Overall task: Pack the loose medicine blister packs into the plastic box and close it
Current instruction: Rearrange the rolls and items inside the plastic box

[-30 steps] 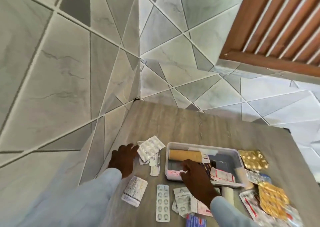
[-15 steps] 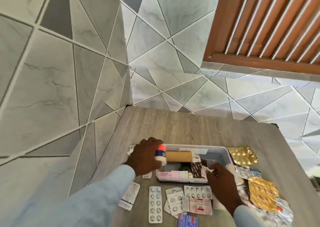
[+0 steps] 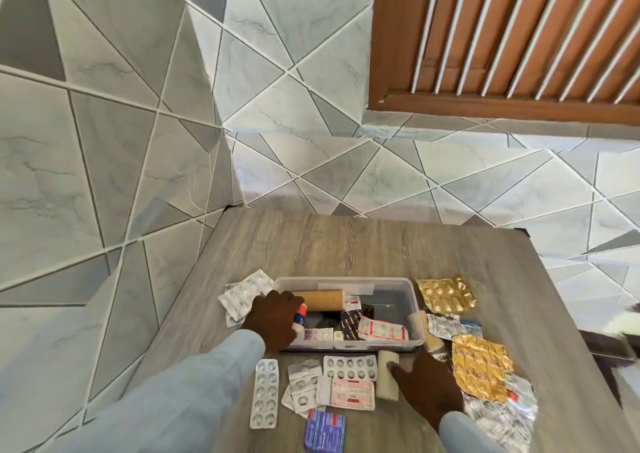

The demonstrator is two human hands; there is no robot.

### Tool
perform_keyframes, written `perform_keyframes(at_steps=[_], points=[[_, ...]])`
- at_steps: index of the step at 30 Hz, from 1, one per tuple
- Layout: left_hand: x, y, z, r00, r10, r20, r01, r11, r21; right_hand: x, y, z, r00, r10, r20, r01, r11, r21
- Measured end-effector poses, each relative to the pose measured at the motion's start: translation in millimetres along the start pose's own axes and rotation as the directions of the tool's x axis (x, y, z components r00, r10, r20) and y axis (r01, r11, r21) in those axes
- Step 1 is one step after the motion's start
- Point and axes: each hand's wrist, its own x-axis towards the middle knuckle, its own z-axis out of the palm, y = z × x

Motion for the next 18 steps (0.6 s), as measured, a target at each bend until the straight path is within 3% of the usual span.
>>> perform_keyframes(at_steps=[4,13,18], points=[[3.0,2.3,-1.6,0.999,-0.033,0.041,0.031,0.998,0.05,3.8,-7.1,6.8,0.995,0.007,0.096,-0.008,1.0,0.009],[10.3,-3.0,1.0,0.998,-0.011,0.062,0.004,0.995,0.099,-10.6,-25.7,16.1,0.987,0.045,0.156,-0.06,0.994,0.092],[12.6,-19.5,-2.1,0.997,0.052,0.062,-0.043,0.99,-0.131,-25.6,-47.7,-1.5,0.995,-0.034,0.095,0.028,0.998,0.059]])
